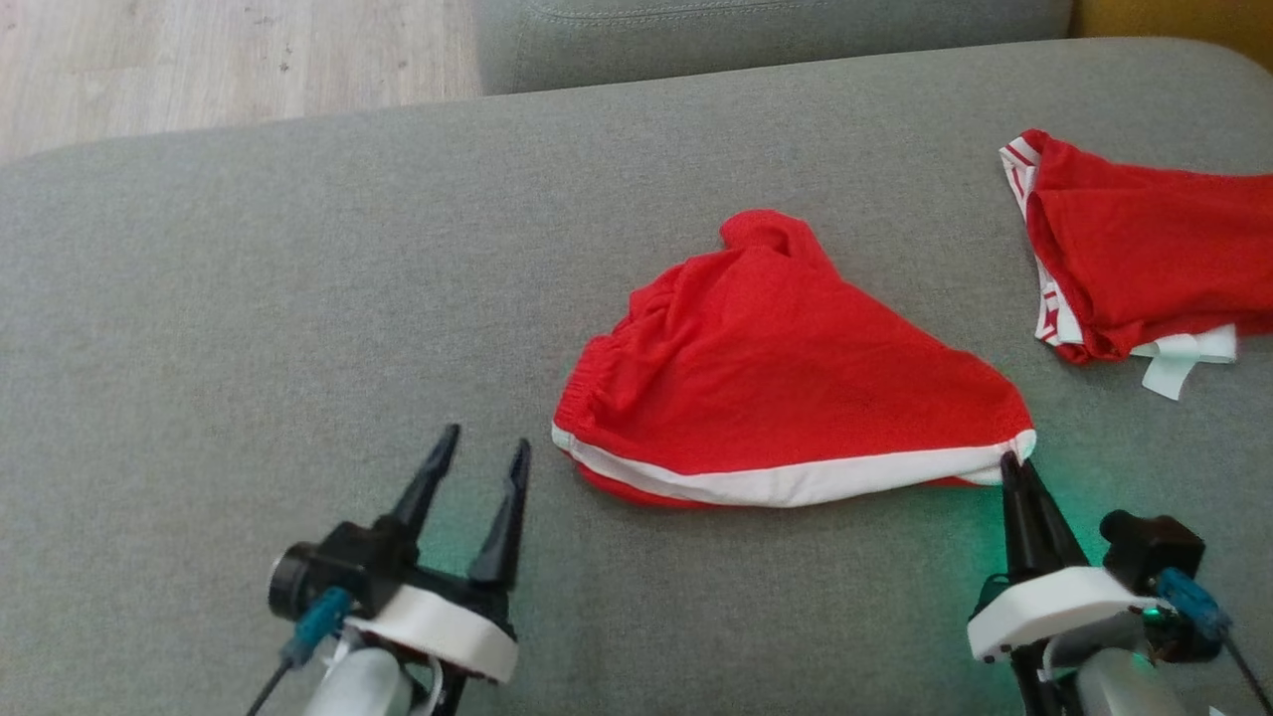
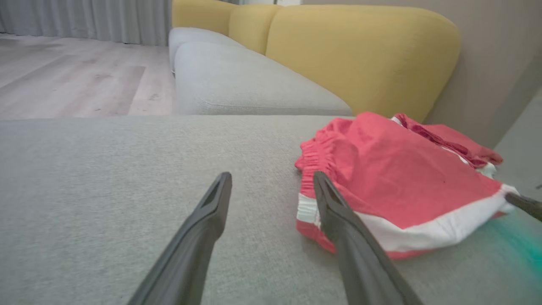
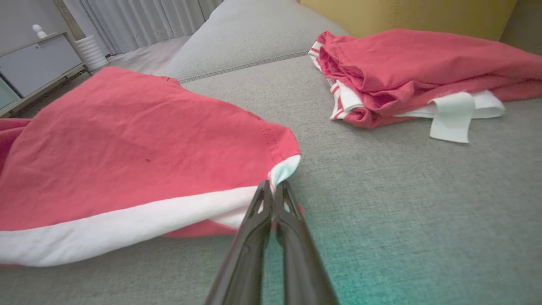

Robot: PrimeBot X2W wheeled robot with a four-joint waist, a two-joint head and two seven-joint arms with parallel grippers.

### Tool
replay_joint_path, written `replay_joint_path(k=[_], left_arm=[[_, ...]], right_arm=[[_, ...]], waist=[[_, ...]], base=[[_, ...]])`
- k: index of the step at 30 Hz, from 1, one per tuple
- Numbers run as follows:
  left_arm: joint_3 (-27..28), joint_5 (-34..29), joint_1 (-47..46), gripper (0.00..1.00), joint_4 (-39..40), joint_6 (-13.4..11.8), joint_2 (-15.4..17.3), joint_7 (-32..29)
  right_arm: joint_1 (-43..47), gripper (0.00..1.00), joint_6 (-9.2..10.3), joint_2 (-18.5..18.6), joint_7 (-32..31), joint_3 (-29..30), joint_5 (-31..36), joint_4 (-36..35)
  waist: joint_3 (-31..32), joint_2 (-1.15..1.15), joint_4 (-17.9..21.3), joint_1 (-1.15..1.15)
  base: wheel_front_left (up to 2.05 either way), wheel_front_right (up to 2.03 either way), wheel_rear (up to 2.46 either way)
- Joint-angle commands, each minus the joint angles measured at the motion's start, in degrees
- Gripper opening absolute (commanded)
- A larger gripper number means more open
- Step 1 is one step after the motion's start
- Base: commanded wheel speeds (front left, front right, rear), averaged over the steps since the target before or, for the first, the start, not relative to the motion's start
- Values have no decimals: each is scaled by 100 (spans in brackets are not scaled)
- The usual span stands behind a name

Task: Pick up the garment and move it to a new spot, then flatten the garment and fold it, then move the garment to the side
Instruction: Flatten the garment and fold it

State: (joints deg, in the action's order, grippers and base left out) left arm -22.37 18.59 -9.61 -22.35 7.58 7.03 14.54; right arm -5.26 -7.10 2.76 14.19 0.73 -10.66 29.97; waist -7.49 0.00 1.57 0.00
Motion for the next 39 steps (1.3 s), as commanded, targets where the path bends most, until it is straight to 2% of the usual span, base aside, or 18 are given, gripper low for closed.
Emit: replay_joint_path(k=[1,6,16,25,34,35,37,38,39], left_arm=[[67,7,-295,100,93,-9,142,46],[-414,171,-466,100,-104,-9,269,46],[-1315,581,-982,100,-771,-9,293,46],[-1625,779,-1407,100,-1307,-9,255,46],[-1897,980,-1651,100,-1507,-9,289,46],[-1929,1005,-1666,64,-1514,-9,295,46],[-1977,1052,-1687,13,-1512,-9,308,46],[-1990,1073,-1692,0,-1490,-9,318,46],[-1999,1088,-1693,0,-1468,-9,331,46]], right_arm=[[-195,0,-39,12,73,-102,9,-151],[-217,0,-39,12,74,119,64,-58],[-290,0,-39,12,57,50,120,22],[-347,0,-39,12,54,-4,121,-13],[-393,0,-39,12,58,-23,89,-17],[-396,0,-39,12,59,-24,87,-14],[-404,0,-39,12,60,-23,81,-2],[-407,0,-39,12,61,-20,79,4],[-411,0,-39,12,62,-16,77,10]], waist=[[5,0,2,0],[14,0,14,0],[-54,0,156,0],[-169,0,266,0],[-260,0,276,0],[-264,0,272,0],[-266,0,265,0],[-266,0,258,0],[-265,0,251,0]], base=[[0,0,0],[0,0,0],[0,0,0],[0,0,0],[0,0,0],[0,0,0],[0,0,0],[0,0,0],[0,0,0]])
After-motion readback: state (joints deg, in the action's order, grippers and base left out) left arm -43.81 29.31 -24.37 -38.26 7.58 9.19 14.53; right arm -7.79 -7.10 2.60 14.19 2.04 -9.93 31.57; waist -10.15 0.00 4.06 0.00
